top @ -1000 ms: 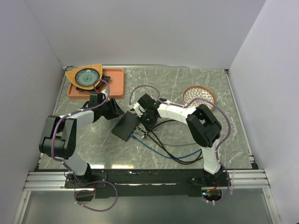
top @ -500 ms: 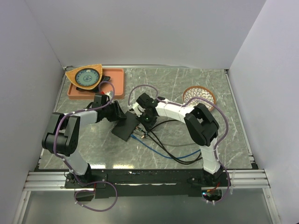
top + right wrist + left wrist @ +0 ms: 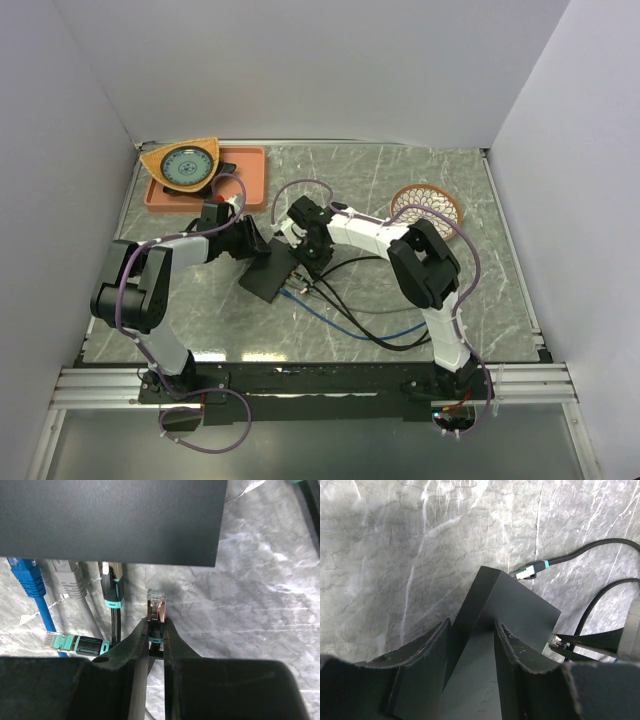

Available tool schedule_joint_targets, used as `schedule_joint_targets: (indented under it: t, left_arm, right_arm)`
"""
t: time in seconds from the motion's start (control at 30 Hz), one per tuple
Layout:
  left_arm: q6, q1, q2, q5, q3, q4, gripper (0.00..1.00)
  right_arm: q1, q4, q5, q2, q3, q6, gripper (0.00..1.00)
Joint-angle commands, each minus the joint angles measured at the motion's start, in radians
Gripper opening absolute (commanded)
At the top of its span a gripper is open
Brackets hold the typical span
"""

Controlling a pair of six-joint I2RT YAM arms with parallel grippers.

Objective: Insert the plug into the switch port

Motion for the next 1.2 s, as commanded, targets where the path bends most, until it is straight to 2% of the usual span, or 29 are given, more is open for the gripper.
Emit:
schedule_joint_targets:
  t: [0.0, 0.9, 1.17]
  left_arm:
    - [0.032, -0.004, 0.023, -0.037, 0.013, -0.019, 0.45]
    - [0.027, -0.004, 0.009, -0.030, 0.016, -0.027, 0.45]
    - [0.026, -0.004, 0.014, -0.023, 0.022, -0.025, 0.46]
  right_arm:
    - [0.004, 0.035, 0.030, 0.042, 0.063, -0.014, 0.00]
    - [0.004, -0.050, 0.042, 0.136, 0.206, -0.028, 0.00]
    - [0.005, -0.051, 0.016, 0.126, 0.191, -0.040, 0.00]
